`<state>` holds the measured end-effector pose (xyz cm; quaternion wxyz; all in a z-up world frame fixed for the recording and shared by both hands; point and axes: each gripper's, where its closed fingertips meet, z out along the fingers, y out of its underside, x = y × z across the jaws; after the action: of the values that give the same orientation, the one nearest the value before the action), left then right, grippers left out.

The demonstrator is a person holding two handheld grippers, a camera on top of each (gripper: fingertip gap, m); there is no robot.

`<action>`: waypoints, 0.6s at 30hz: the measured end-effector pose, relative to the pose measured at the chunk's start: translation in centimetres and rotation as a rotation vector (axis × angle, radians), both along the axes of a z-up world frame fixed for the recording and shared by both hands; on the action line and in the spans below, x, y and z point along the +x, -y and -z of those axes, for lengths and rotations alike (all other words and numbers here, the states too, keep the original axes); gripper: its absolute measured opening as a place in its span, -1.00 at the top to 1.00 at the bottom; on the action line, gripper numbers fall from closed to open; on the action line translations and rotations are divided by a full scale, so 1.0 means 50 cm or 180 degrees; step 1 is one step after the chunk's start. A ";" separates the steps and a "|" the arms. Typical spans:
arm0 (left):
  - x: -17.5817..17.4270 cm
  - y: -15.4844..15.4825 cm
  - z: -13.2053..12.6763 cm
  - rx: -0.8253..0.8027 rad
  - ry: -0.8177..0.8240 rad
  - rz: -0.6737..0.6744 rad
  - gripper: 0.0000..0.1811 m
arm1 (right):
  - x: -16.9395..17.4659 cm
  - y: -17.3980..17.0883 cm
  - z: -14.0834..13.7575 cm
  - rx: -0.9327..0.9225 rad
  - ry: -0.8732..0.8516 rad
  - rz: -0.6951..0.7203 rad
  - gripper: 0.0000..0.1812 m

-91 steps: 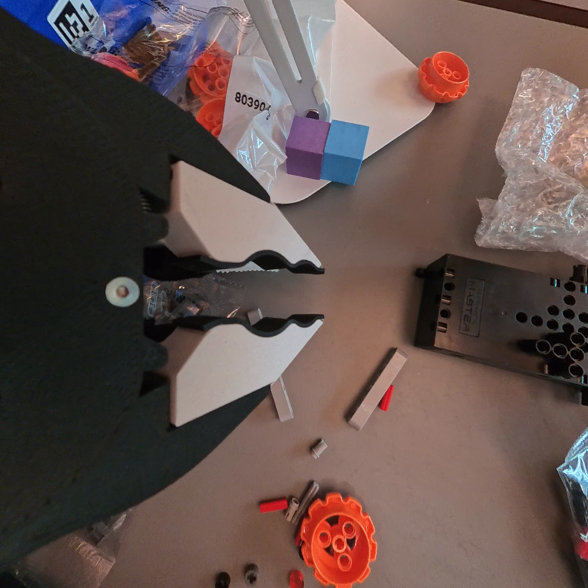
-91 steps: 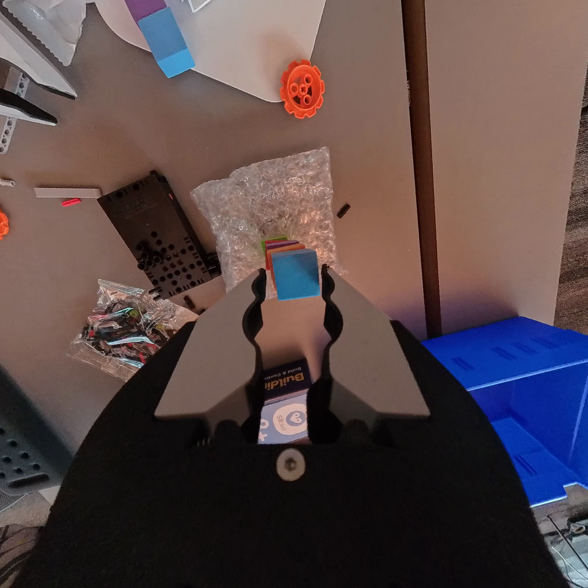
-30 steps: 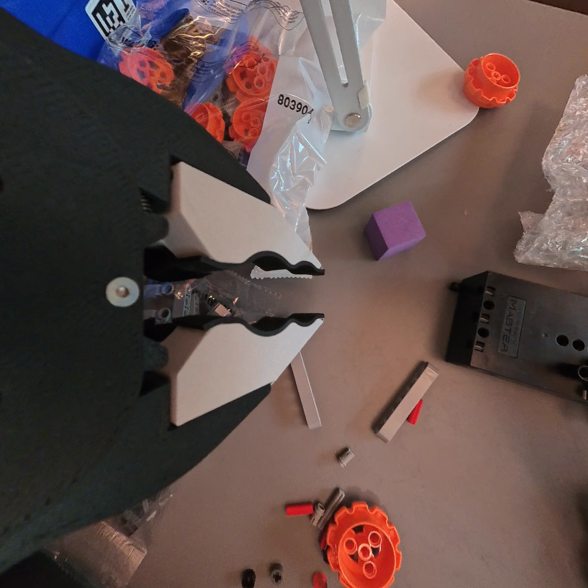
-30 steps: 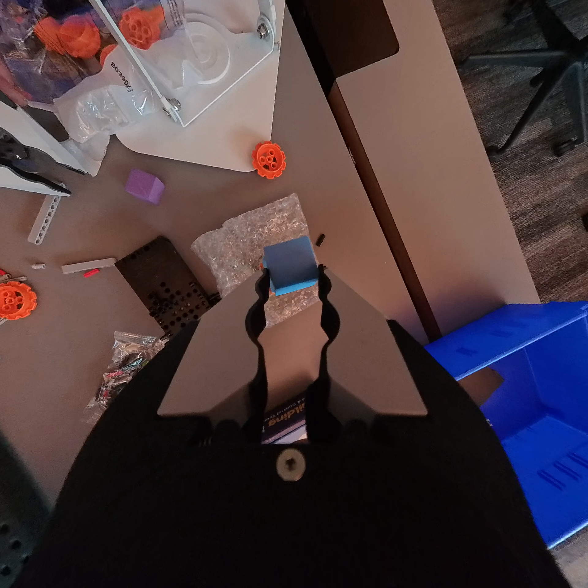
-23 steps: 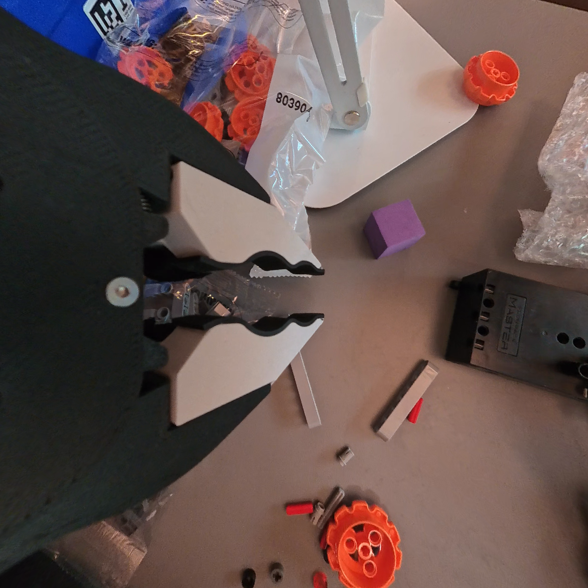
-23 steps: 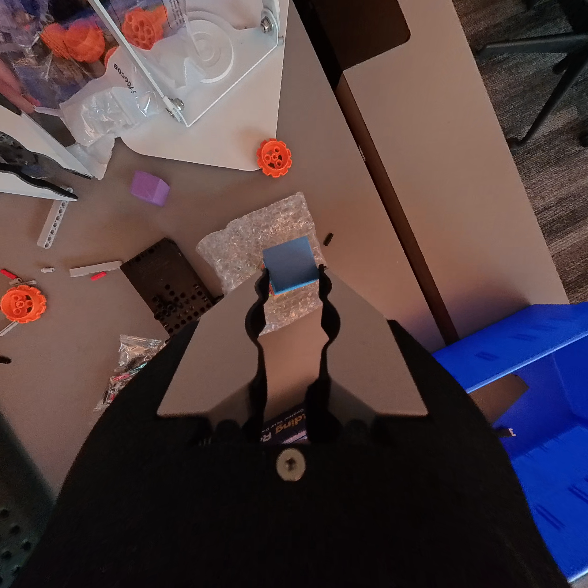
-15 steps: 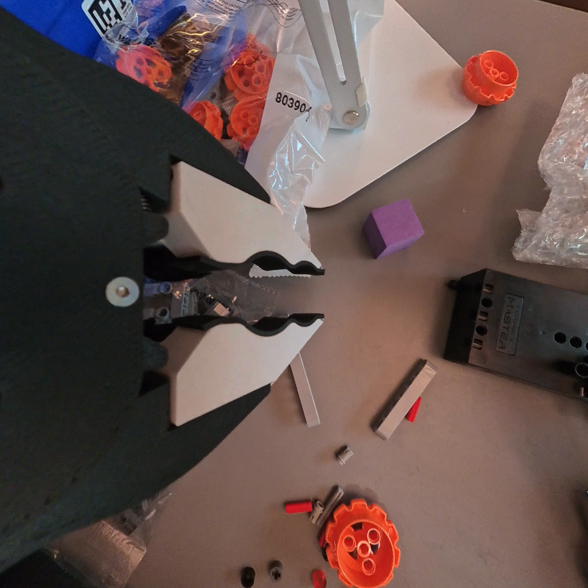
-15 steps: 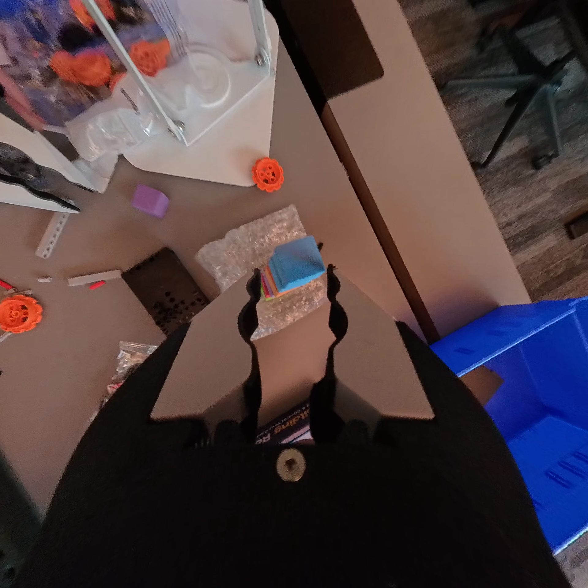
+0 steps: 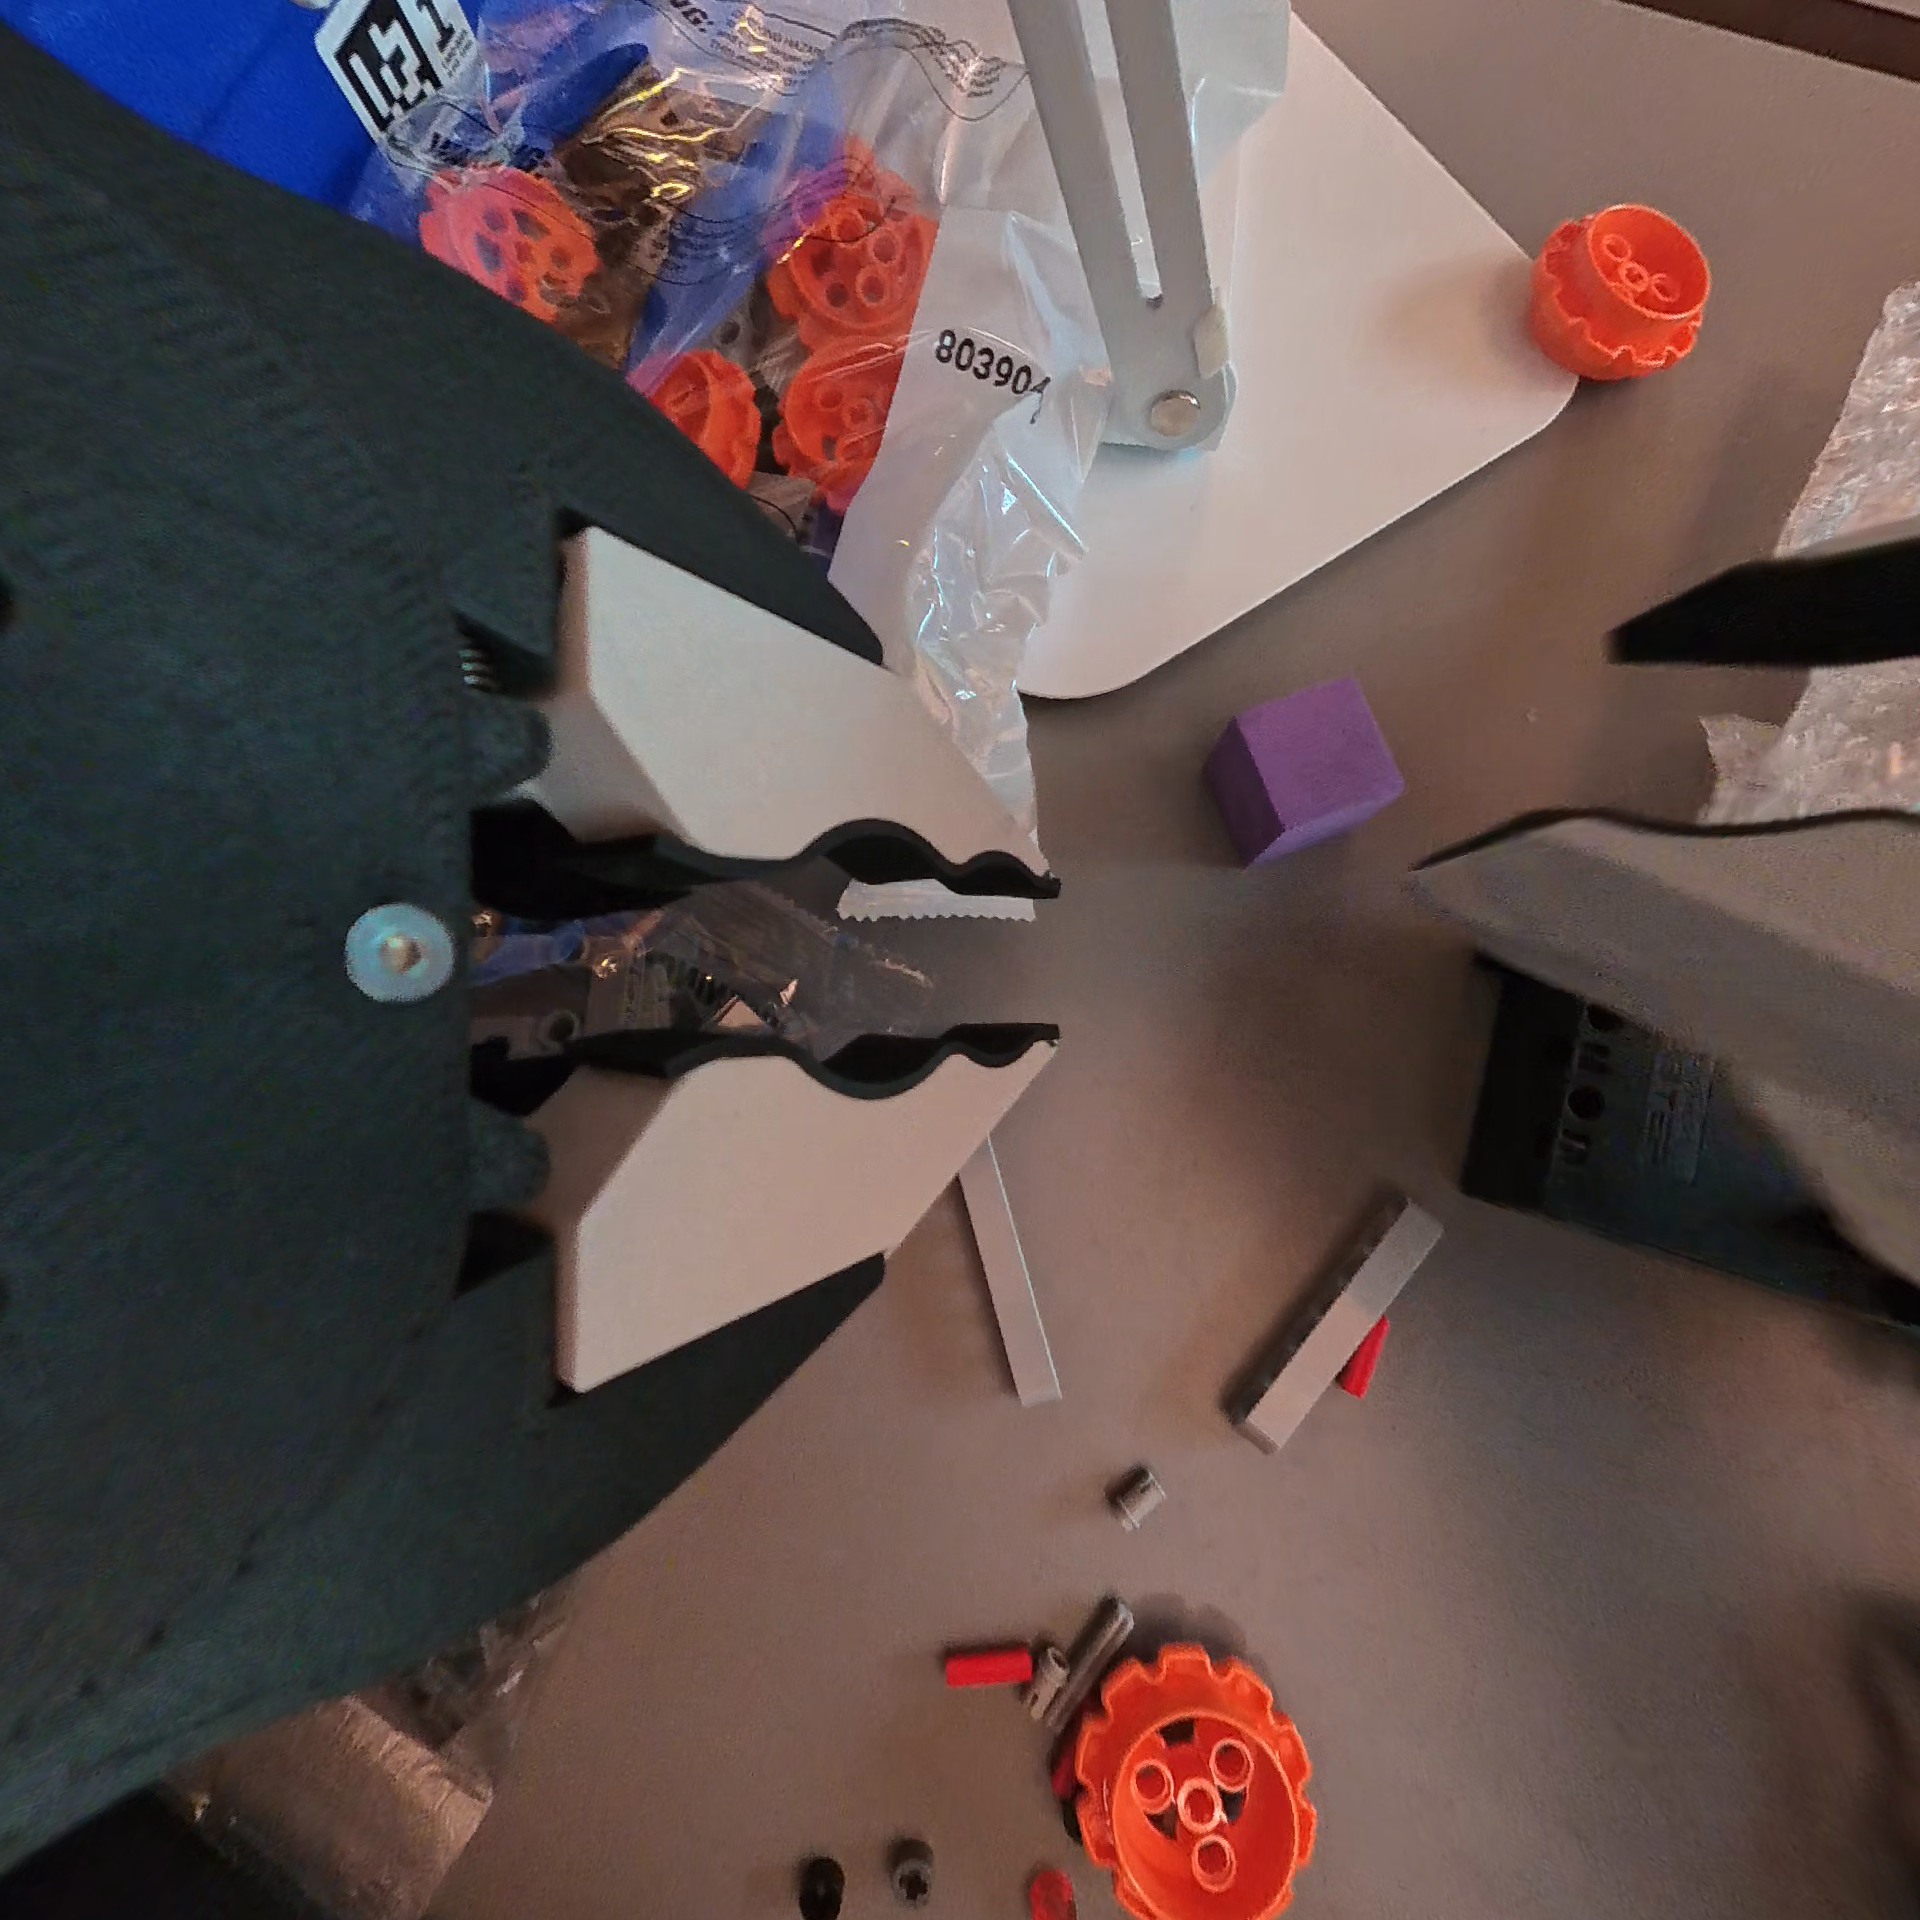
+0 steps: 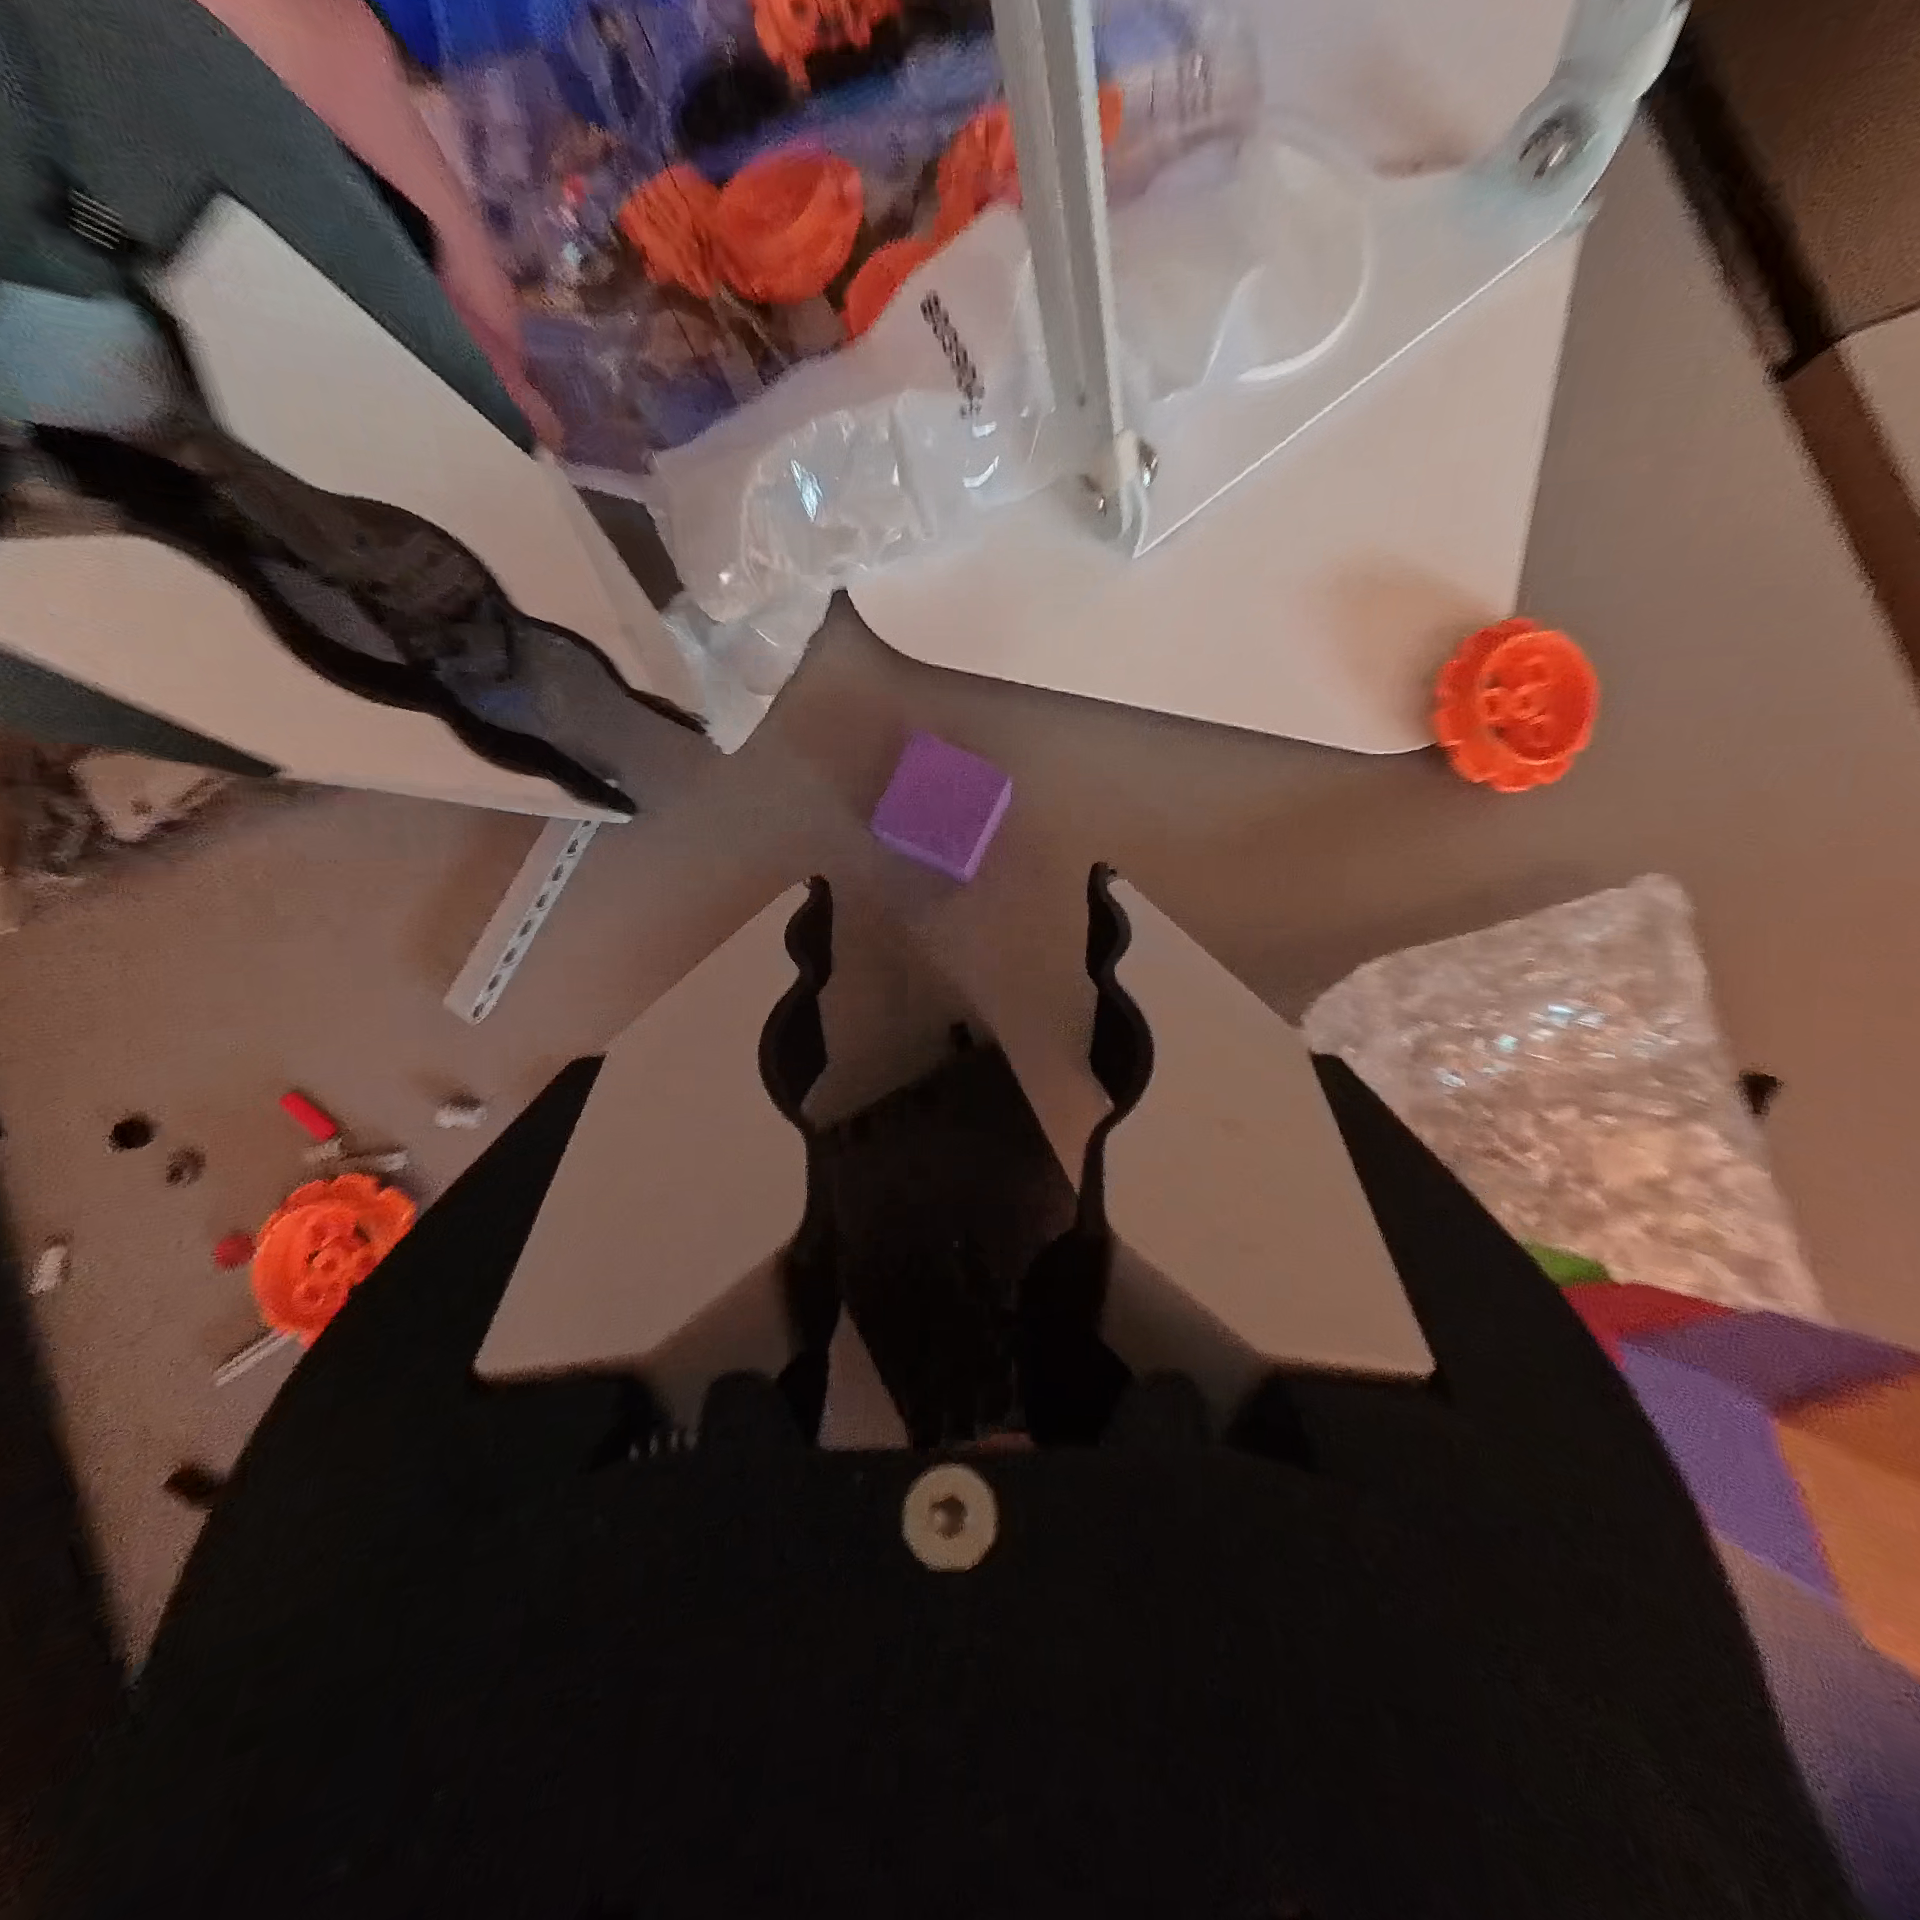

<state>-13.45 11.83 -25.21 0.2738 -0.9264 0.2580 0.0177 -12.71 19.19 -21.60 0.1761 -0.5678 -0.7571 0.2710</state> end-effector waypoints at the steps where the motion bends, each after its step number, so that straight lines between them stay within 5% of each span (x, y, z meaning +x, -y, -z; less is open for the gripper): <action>1: 0.000 0.000 0.000 0.0000 -0.0005 -0.0001 0.75 | -0.008 0.004 0.024 0.0008 0.0065 0.0022 0.45; 11: 0.000 0.001 -0.003 0.0011 -0.0019 0.0008 0.75 | -0.042 0.019 0.076 -0.0019 0.0095 0.0055 0.69; 18: 0.003 0.000 -0.004 0.0022 -0.0013 0.0018 0.75 | 0.017 -0.065 -0.133 0.0115 -0.0282 -0.0031 0.69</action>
<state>-13.32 11.83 -24.99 0.2765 -0.9246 0.2611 0.0198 -11.86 22.46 -14.95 0.2183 -0.5483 -0.7560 0.2830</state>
